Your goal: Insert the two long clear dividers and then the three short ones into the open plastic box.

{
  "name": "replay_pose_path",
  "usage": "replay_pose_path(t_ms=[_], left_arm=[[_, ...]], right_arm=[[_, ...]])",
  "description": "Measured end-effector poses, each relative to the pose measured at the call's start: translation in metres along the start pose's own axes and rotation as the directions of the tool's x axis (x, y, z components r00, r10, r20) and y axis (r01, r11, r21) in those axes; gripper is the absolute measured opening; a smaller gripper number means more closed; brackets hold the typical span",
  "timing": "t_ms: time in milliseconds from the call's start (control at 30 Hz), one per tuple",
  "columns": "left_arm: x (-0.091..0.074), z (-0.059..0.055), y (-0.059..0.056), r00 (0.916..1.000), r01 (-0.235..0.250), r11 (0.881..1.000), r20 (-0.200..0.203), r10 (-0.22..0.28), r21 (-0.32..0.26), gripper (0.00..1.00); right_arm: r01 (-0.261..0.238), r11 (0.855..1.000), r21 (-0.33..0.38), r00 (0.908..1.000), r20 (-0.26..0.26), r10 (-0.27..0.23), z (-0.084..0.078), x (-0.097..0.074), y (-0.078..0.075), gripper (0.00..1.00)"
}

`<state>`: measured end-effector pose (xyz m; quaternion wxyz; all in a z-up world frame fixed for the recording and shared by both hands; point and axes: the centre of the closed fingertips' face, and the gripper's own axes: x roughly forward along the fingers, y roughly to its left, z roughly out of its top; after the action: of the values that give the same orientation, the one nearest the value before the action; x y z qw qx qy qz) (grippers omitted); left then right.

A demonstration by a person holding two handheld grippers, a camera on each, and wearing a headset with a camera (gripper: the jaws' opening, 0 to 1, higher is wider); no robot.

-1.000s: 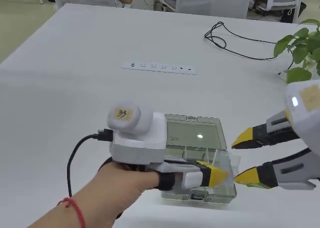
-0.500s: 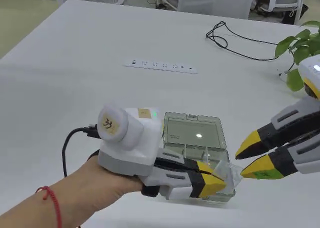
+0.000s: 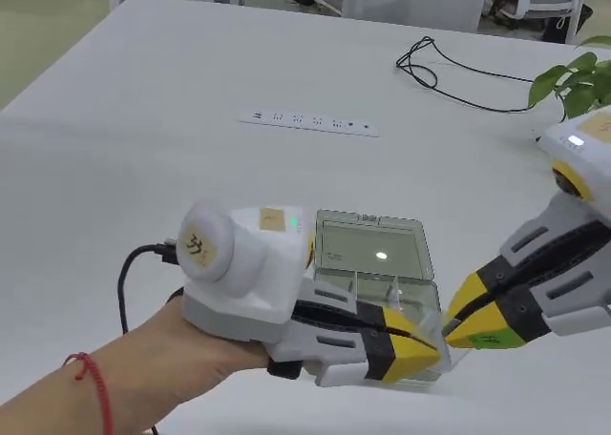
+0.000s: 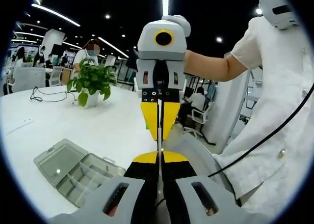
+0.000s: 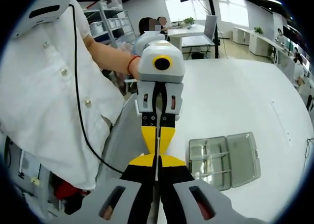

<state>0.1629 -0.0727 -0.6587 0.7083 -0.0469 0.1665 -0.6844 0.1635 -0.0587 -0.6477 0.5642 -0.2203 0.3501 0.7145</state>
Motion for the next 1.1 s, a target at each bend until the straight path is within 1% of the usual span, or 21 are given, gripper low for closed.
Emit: replay_pose_path(t_ms=[200,567,800,933,1067,1100], left_arm=[[0.001,-0.002,-0.001,1.0,0.001,1.0,-0.006,-0.001,0.001,0.0],[0.001,-0.003,-0.001,0.9999,-0.01,1.0,-0.006,0.01,-0.001,0.0],[-0.001,-0.002,-0.001,0.9999,-0.017,1.0,0.002,0.017,-0.004,0.0],[-0.001,-0.005,0.0,0.9997,-0.023,1.0,-0.01,0.023,-0.004,0.0],[-0.003,-0.007,0.003,0.999,-0.04,0.999,-0.019,0.04,-0.005,0.06],[-0.004,-0.011,0.004,0.9985,-0.046,0.999,-0.029,0.046,-0.007,0.07]], right_arm=[[-0.004,1.0,-0.005,1.0,0.002,0.004,-0.002,0.002,0.002,0.03],[0.011,1.0,-0.005,0.9999,0.009,-0.011,-0.001,0.004,0.003,0.03],[0.02,1.0,-0.004,0.9998,0.005,-0.02,-0.002,0.004,0.002,0.03],[0.029,1.0,-0.008,0.9996,0.004,-0.029,-0.001,0.002,0.001,0.02],[0.042,0.999,-0.007,0.9991,0.008,-0.042,-0.002,-0.002,-0.001,0.02],[0.049,0.999,-0.007,0.9988,0.006,-0.049,-0.002,-0.004,-0.002,0.03]])
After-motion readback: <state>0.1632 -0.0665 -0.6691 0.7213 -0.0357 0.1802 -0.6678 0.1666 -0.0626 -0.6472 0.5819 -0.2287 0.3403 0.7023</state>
